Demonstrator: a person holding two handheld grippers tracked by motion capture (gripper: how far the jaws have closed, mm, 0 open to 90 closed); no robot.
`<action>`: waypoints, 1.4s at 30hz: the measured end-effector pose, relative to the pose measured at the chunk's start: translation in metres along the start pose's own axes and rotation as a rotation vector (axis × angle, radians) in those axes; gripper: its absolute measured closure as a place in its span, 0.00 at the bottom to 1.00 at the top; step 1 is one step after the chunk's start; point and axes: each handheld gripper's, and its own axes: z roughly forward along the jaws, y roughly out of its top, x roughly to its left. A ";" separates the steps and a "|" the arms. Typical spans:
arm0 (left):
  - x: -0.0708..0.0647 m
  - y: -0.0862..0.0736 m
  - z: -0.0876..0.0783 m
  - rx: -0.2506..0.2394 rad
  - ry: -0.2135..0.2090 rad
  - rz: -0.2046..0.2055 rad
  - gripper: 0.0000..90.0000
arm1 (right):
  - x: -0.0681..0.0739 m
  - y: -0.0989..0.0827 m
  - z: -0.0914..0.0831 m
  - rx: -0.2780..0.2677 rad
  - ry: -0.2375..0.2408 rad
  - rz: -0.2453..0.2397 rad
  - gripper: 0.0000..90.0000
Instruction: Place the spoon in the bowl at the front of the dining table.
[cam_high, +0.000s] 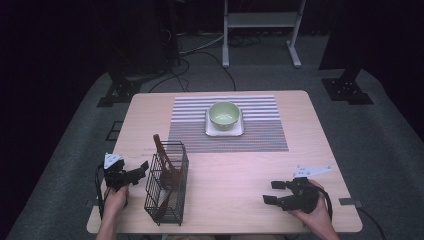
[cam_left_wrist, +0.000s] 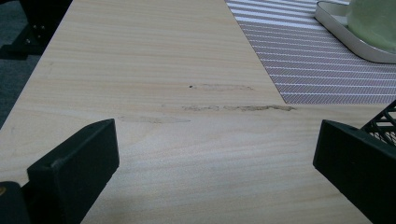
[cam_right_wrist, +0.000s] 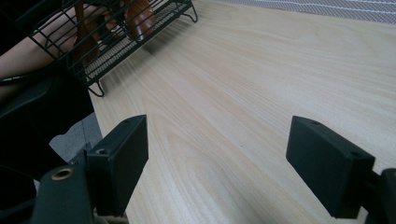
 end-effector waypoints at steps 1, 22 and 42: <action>0.000 0.000 0.000 0.000 0.000 0.000 0.00 | 0.001 0.001 0.000 -0.002 0.006 0.003 0.22; -0.001 0.000 0.000 0.001 0.003 0.015 0.00 | 0.032 0.039 0.021 0.063 0.097 -0.065 0.22; -0.002 0.000 0.000 0.004 0.002 0.019 0.00 | 0.065 0.084 0.036 0.105 0.183 -0.114 0.21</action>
